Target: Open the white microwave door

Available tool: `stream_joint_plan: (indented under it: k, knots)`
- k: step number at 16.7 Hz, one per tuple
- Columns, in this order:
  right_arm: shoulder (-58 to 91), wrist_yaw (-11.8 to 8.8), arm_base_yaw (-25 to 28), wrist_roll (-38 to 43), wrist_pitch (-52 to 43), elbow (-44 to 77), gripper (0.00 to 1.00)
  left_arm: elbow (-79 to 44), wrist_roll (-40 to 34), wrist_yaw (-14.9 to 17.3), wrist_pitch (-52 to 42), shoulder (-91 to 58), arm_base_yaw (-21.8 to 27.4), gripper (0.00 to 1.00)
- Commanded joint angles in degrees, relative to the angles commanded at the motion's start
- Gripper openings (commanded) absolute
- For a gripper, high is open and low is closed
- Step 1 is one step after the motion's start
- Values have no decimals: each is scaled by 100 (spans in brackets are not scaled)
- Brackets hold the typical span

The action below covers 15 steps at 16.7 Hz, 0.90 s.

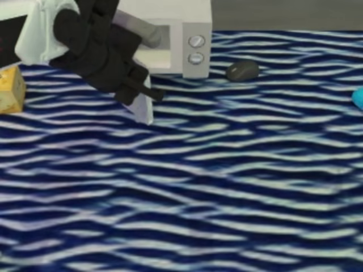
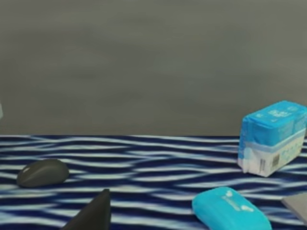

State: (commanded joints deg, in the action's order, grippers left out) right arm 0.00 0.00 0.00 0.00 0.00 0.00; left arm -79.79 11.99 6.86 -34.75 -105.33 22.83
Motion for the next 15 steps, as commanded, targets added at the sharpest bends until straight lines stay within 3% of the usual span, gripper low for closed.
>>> stream_joint_plan:
  k: [8,15]
  knots:
    - [0,0,0,0,0,0,100,26,0,36,-1,-9,19,0]
    - [0,0,0,0,0,0,100,291,793,429,-129,178,-295,0]
